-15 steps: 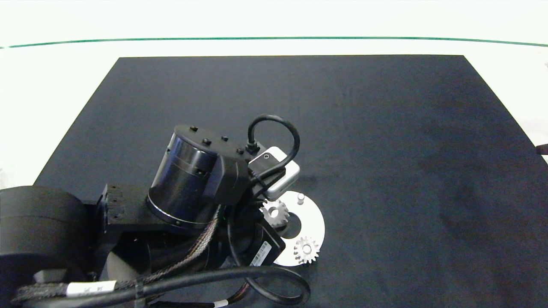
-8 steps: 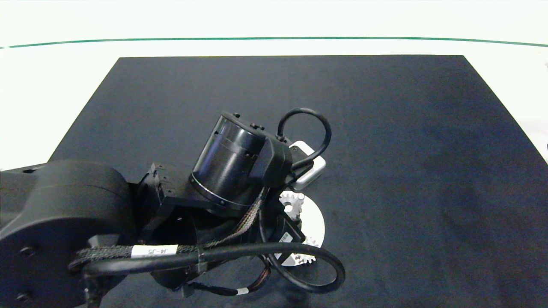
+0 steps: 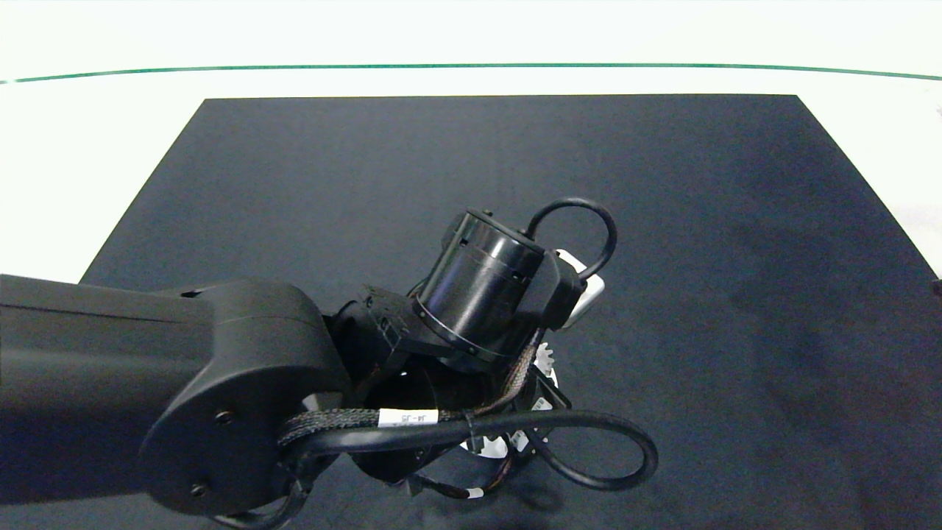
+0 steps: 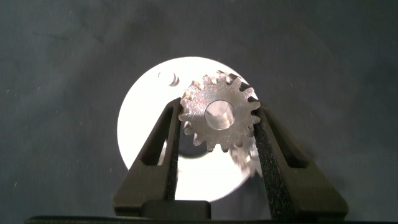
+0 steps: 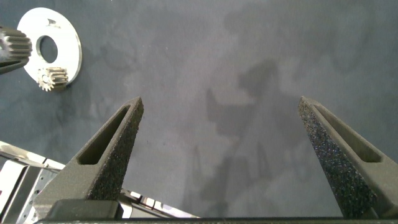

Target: Install three planetary gears onto the carrier pins

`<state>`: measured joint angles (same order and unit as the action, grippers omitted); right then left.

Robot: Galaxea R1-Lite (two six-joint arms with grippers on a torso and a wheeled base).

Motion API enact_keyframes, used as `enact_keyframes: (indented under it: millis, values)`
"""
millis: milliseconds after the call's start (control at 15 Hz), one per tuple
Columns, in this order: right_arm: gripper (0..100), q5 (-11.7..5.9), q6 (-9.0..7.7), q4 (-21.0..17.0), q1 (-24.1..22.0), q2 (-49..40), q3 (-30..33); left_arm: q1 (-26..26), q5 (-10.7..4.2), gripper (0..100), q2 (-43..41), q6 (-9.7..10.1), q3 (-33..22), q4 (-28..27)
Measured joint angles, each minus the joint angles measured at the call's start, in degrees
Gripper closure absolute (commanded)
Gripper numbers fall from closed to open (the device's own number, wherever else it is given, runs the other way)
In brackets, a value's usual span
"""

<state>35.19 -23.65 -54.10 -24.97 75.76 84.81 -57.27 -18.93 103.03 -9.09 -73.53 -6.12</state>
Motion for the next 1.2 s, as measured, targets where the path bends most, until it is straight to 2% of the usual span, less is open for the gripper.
enact_keyframes:
  millis: [200,333,800,1200]
  values:
    - [0,0.0,0.0,0.0,0.0,0.0,-0.2,0.2,-2.01,87,2.6,-1.29,-1.7,0.1]
    - [0,0.0,0.0,0.0,-0.1,0.0,-0.3,0.3,-2.36,87,3.8,-1.71,-2.5,0.1]
    - [0,0.0,0.0,0.0,-0.1,0.0,-0.4,2.0,-2.73,87,5.7,-4.16,-6.1,0.1]
    - [0,0.77,0.0,0.0,-0.1,0.0,-0.5,3.0,-2.73,87,6.2,-4.35,-6.4,-0.1]
